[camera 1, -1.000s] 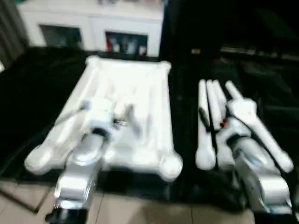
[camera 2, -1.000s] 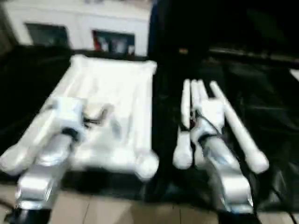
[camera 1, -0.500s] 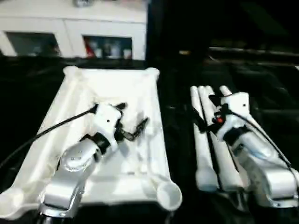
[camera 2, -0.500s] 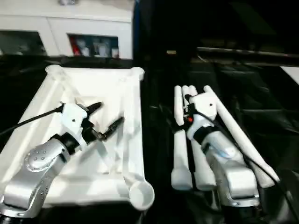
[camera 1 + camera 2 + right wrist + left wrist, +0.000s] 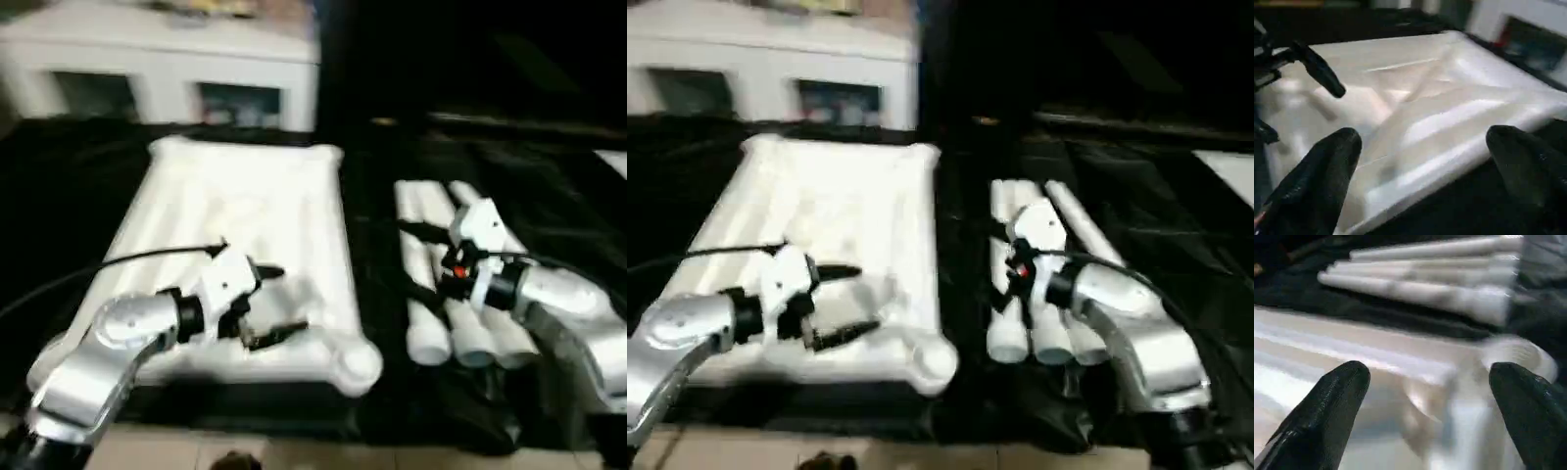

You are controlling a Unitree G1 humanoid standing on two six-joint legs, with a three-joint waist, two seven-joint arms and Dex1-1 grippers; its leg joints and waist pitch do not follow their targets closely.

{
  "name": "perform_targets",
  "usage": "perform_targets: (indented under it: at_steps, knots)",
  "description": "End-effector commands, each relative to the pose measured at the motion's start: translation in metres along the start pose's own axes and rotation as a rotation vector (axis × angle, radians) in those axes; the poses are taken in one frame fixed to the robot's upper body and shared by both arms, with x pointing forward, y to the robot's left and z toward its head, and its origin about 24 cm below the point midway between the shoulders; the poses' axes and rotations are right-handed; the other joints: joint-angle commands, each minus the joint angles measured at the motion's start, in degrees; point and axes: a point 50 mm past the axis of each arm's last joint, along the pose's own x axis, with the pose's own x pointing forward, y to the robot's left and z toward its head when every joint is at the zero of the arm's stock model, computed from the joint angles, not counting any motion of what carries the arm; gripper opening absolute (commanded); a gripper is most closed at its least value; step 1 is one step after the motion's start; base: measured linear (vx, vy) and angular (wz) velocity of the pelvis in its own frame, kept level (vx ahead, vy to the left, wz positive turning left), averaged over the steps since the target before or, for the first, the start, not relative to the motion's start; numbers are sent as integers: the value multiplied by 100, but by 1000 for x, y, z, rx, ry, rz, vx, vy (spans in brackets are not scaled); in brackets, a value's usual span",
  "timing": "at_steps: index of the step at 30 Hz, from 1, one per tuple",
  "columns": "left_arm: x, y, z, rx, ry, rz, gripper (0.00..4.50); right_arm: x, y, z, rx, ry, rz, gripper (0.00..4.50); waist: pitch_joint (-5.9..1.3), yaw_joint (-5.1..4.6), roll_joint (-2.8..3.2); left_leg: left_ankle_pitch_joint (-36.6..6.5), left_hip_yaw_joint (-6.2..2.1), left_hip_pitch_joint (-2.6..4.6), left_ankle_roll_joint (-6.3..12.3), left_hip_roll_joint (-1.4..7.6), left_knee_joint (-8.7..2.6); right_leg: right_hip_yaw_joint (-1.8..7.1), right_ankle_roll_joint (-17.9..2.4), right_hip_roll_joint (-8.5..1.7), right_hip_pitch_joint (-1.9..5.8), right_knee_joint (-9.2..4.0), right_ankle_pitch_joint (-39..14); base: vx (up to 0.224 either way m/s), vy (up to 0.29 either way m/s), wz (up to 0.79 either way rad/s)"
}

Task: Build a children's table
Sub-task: Move to table

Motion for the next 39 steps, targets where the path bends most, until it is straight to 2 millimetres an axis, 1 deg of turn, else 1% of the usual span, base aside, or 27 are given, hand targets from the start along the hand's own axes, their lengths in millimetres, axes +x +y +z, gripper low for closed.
perform_targets:
  at_steps: [1,2,3,4,5,6,7,8,9,10,11,12,13,14,15,16,17,20,21,23,25,27,29,34,36,37,39]
  knots:
    - [-3,10,-3,22,73,-11,449,4,1,4,-32,0,54,450,-80,-29,-16,-873,-430,301,-223,122,-70,370,-806,-722,58,-1338,-4039,0,0,0]
    - [-3,18,-5,27,101,15,449,5,-2,5,-32,-4,53,450,-142,-40,73,-1523,-398,524,-380,157,-256,192,-915,-457,-6,-1157,-3289,-178,-7,19]
    - [-4,21,-7,23,110,25,449,6,-2,5,-31,-5,54,450,-115,-163,259,-4176,-435,706,-522,332,-836,-168,-691,153,-136,-919,-2291,-178,-7,19]
    - [-4,30,-11,9,139,73,449,7,-3,4,-27,-8,56,450,-113,-143,389,-5458,-468,394,-416,594,-1382,-382,-707,166,251,-531,-945,-243,-33,13]
    - [-3,39,-10,1,128,120,449,8,-3,2,-11,-6,45,450,-178,-3,372,-5709,-419,92,-276,643,-1569,-472,-684,135,567,-13,-96,-199,5,13]
    - [-3,40,-9,-2,125,122,449,8,-3,2,-8,-7,47,450,-185,481,389,-5915,44,-323,-193,471,-1796,-692,-527,245,731,320,232,-199,5,13]
    - [-3,43,-7,-12,103,134,449,7,0,1,5,-8,55,450,-289,567,162,-4343,278,-279,-201,462,-1624,-191,-420,124,869,465,-1243,-157,-73,10]
    - [-2,44,-5,-11,95,138,449,7,0,1,8,-8,58,450,-357,460,-120,-3035,285,202,-375,431,-1135,118,-99,-174,526,-18,-3082,-38,-168,5]
    - [-1,46,-2,-11,80,130,449,5,2,1,24,-10,56,450,-145,370,-71,-454,-152,618,-112,141,165,548,-302,-877,-239,-1498,-5834,-38,-168,5]
    - [1,46,1,2,70,110,449,2,4,0,27,-10,55,450,-86,529,1,88,-273,365,-1,35,156,608,-573,-693,47,-1525,-5802,-26,-113,15]
    - [2,46,4,11,65,87,449,-1,4,0,29,-9,45,450,-72,517,-11,-134,-320,414,-109,109,90,548,-673,-714,91,-1467,-5451,-85,27,6]
    - [5,45,8,19,59,52,449,-5,4,0,32,-7,35,450,-136,540,213,-1669,-396,573,-436,321,-374,221,-810,-483,87,-1160,-4110,-85,27,6]
    - [11,43,14,20,42,-7,449,-10,2,-2,32,-2,34,450,-226,443,267,-3446,-474,551,-680,550,-897,41,-870,-80,172,-770,-2221,-100,86,-2]
    - [15,42,16,15,32,-32,449,-12,1,-4,32,-1,36,450,-284,464,451,-3861,-533,536,-670,585,-1028,13,-921,-70,255,-668,-1330,-85,96,-3]
    - [16,42,16,14,31,-36,449,-12,1,-5,32,0,36,450,-293,427,418,-4001,-487,543,-567,601,-1112,-18,-948,-73,298,-697,-741,-85,96,-3]
    - [21,39,16,36,37,-56,449,-14,1,-12,18,34,4,450,-310,372,367,-3405,-375,464,-299,545,-1174,-33,-1019,-193,418,-789,-84,-69,102,-7]
    - [22,39,16,41,40,-56,449,-15,1,-12,15,37,2,450,-286,335,326,-3165,-306,432,-245,514,-1185,-18,-1002,-235,434,-854,-314,-63,79,-10]
    - [32,33,17,57,32,-84,449,-16,4,-10,40,7,-18,450,-204,152,357,-2870,-167,394,-342,421,-1122,29,-675,-453,378,-1214,-2784,-38,44,-8]
    - [32,33,17,57,32,-84,449,-16,4,-10,40,7,-18,450,-222,118,338,-2746,-148,399,-312,418,-1111,22,-638,-461,375,-1245,-2879,0,0,0]
    - [44,29,18,56,11,-103,449,-23,6,-15,37,32,-55,450,-305,26,351,-1781,-89,278,-155,422,-1134,1,-653,-409,471,-1214,-2038,0,0,0]
    - [49,28,19,75,20,-128,449,-27,6,-16,36,40,-68,450,-313,-24,367,-1518,-62,264,-79,434,-1135,-10,-771,-355,439,-1161,-1471,0,0,0]
    - [52,28,19,92,40,-141,449,-30,5,-14,35,39,-67,450,-250,-153,372,-2274,-32,328,-92,403,-1128,-23,-824,-338,337,-1231,-2162,0,0,0]
    - [54,30,17,85,62,-150,432,-32,5,-12,29,43,-56,450,-253,-198,342,-2360,-51,350,-97,388,-1090,-23,-710,-383,329,-1290,-2668,0,0,0]
    - [53,37,5,41,162,-147,392,-34,6,-6,16,64,25,450,-342,-262,360,-1512,-16,236,135,419,-1069,-6,-1028,-310,363,-1128,-1225,0,0,0]
    - [53,38,2,12,184,-144,383,-35,7,-7,14,78,49,450,-339,-288,371,-1674,12,256,196,431,-1057,-10,-1250,-309,329,-1116,-1139,0,0,0]
    - [53,39,0,0,195,-142,368,-35,7,-8,14,88,66,450,-342,-305,301,-1799,40,244,195,416,-1033,-5,-1278,-302,311,-1125,-1257,0,0,0]
    - [53,41,-4,-25,230,-144,344,-35,7,-9,7,107,82,450,-375,-272,317,-1502,56,219,256,414,-1003,11,-1331,-309,320,-1084,-947,55,-10,-1]
